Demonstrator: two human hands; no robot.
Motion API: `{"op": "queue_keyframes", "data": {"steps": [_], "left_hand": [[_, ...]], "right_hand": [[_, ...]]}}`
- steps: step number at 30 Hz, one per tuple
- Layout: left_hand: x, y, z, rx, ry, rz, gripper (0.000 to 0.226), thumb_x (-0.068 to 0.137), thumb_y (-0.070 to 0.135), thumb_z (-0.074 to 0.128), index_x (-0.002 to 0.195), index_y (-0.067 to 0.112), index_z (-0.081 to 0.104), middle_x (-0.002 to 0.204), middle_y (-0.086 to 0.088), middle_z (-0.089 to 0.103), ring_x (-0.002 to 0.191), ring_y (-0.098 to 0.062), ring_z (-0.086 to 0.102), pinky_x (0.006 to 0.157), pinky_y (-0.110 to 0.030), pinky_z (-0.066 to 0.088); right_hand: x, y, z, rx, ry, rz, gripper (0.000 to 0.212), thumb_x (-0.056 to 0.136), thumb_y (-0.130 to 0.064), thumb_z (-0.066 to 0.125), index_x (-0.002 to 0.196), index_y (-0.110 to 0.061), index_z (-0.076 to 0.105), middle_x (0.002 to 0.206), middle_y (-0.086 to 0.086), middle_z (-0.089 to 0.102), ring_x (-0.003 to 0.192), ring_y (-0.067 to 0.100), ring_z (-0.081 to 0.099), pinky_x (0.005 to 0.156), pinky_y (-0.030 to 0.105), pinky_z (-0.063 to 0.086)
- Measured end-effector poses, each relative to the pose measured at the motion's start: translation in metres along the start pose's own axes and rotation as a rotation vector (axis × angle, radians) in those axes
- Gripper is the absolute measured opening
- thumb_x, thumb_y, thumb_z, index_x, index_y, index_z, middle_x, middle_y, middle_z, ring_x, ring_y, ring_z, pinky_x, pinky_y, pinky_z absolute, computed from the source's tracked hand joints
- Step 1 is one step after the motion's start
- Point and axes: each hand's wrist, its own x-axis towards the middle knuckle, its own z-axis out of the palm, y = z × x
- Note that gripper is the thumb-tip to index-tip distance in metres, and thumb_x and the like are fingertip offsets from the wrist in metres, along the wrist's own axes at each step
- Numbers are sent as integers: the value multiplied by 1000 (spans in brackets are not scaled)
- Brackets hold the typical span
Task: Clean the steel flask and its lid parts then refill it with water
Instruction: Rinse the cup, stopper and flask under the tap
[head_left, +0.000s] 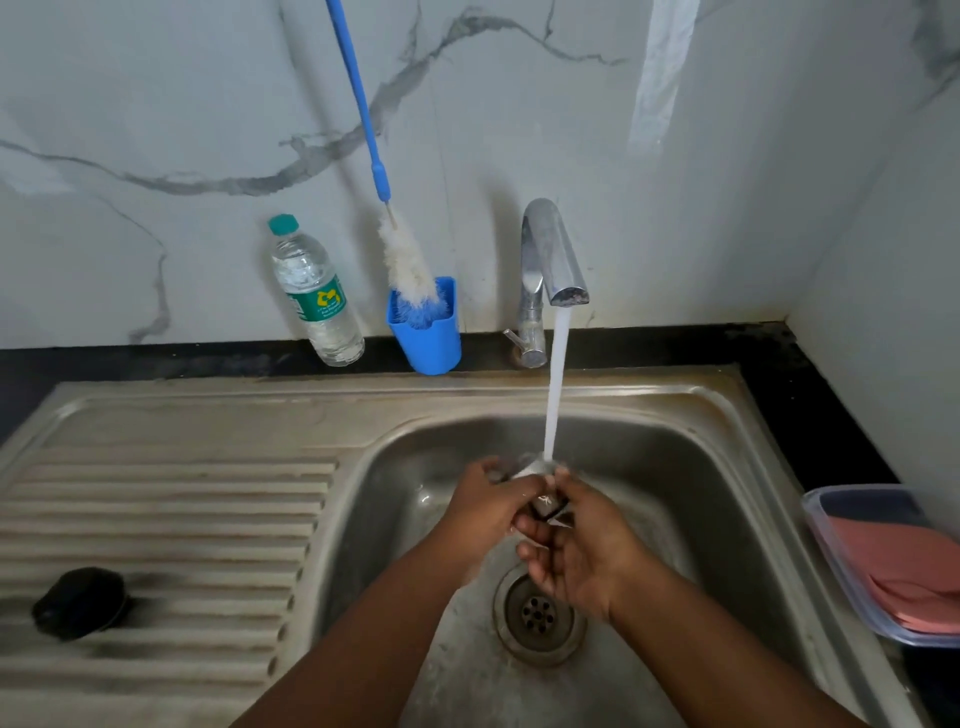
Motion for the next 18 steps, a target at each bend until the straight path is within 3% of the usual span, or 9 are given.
{"op": "queue_keyframes", "data": {"steps": [2, 4, 5, 7, 9, 12, 13, 16, 18], "left_hand": [[-11, -4, -3, -44, -28, -135, 45, 81, 33, 77, 114, 5, 65, 78, -2, 69, 63, -10, 64, 61, -22, 49], [-20, -10, -7, -46, -45, -194, 35, 79, 38, 77, 100, 9, 73, 72, 1, 69, 68, -13, 65, 67, -24, 49], [-23, -14, -10, -37, -41, -206, 30, 78, 39, 79, 94, 14, 74, 71, 2, 69, 69, -13, 64, 68, -24, 48], [-30, -20, -16, 18, -4, -204, 31, 75, 37, 82, 96, 17, 70, 76, 3, 69, 69, -11, 61, 67, -24, 47], [-36, -24, -24, 88, 21, -181, 40, 73, 31, 85, 106, 20, 66, 91, 4, 71, 79, -9, 64, 71, -24, 47], [-51, -22, -29, 103, -2, -90, 46, 68, 18, 89, 106, 24, 66, 102, 4, 71, 85, -6, 67, 68, -21, 49], [-55, -21, -29, 111, -5, -28, 55, 62, 15, 92, 109, 22, 64, 106, 1, 69, 86, -7, 67, 67, -21, 51], [-66, -17, -29, 149, -12, 109, 94, 49, 17, 91, 133, 24, 48, 118, -2, 60, 103, -14, 63, 81, -29, 58], [-76, -14, -32, 168, -37, 134, 111, 57, 20, 93, 150, 24, 32, 130, 0, 56, 119, -17, 56, 98, -38, 53]], "right_hand": [[-7, 5, -1, -158, 18, -72, 46, 96, -54, 44, 102, -13, 64, 67, 7, 63, 48, 18, 55, 45, 21, 44], [-16, 9, -5, -382, 69, -163, 45, 98, -53, 40, 108, -15, 61, 72, 8, 64, 53, 19, 57, 50, 23, 45], [-18, 12, -8, -588, 138, -223, 46, 98, -55, 39, 112, -16, 59, 82, 7, 67, 62, 20, 61, 55, 25, 47], [-21, 15, -18, -1155, 345, -392, 53, 94, -60, 39, 125, -19, 50, 116, 8, 62, 97, 25, 63, 74, 30, 49], [-31, 15, -21, -1435, 397, -531, 62, 89, -60, 48, 137, -22, 36, 138, 8, 45, 119, 25, 52, 89, 32, 45], [-47, 16, -15, -1446, -3, -656, 60, 85, -41, 68, 135, -31, 37, 127, -6, 47, 103, -3, 51, 79, 4, 38], [-50, 18, -12, -1425, -73, -680, 62, 82, -38, 73, 133, -35, 37, 125, -10, 49, 99, -6, 51, 75, 3, 38], [-47, 25, -9, -1454, 17, -833, 80, 75, -44, 76, 142, -30, 35, 130, -8, 47, 116, 7, 50, 83, 12, 35], [-46, 25, -8, -1414, 31, -914, 71, 74, -39, 78, 135, -30, 44, 121, -9, 50, 114, 10, 51, 79, 8, 35]]}}
